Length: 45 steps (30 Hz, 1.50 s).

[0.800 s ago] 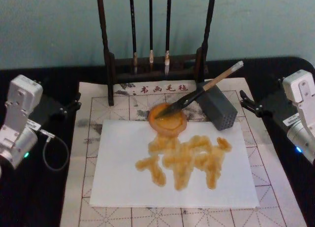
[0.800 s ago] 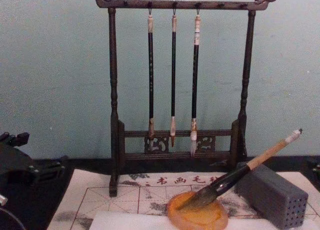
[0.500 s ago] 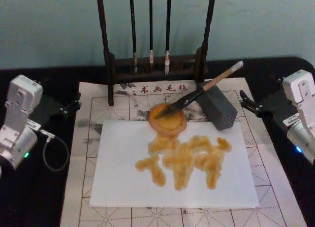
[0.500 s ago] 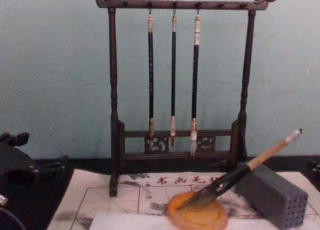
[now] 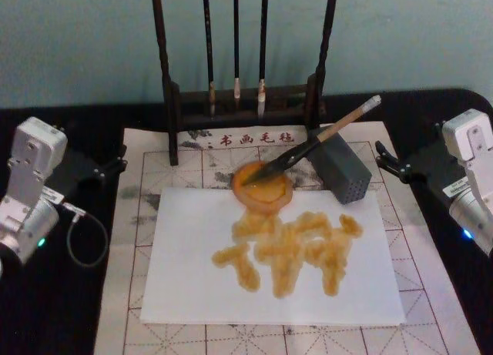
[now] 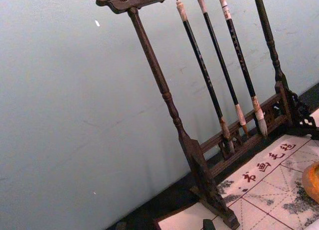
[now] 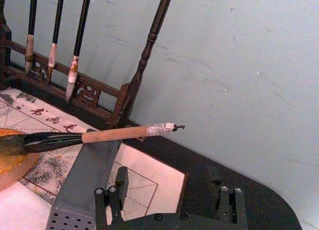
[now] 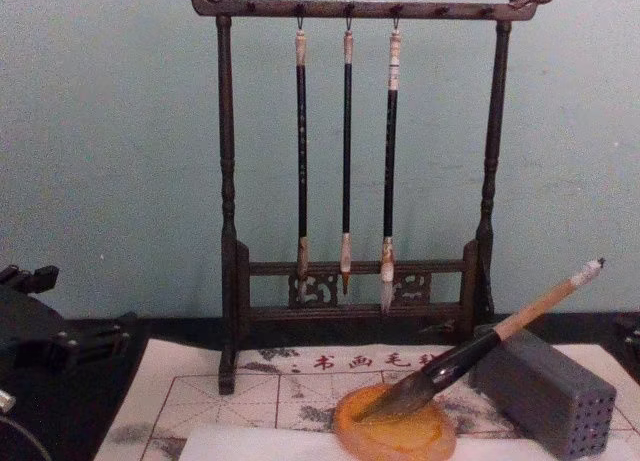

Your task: Pick up the brush from the inkstone, write on the paper, then place the brush back to its original position.

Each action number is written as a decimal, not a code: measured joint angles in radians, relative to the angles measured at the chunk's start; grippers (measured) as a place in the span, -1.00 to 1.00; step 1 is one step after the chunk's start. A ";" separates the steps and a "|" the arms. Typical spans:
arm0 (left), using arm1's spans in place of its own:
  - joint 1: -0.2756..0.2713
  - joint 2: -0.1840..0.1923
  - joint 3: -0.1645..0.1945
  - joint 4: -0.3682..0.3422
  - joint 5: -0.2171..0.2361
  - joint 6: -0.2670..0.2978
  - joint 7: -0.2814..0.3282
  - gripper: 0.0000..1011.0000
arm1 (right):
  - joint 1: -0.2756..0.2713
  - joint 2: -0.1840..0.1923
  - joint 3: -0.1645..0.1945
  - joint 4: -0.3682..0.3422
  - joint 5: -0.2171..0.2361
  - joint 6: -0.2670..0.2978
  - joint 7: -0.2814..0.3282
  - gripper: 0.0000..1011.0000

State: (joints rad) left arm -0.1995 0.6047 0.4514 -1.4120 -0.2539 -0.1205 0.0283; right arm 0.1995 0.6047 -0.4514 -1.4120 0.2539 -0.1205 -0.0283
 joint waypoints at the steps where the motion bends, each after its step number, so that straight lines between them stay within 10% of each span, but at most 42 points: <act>1: 0.000 0.000 0.000 0.000 0.000 0.000 0.000 0.98 | 0.000 0.000 0.000 0.000 0.000 0.000 0.000 0.98; 45: 0.000 0.000 0.000 0.000 0.000 0.000 0.000 0.98 | 0.000 0.000 0.000 0.000 0.000 0.000 0.000 0.98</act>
State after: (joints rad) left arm -0.1995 0.6047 0.4514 -1.4120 -0.2539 -0.1205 0.0283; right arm 0.1995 0.6047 -0.4514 -1.4120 0.2539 -0.1205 -0.0283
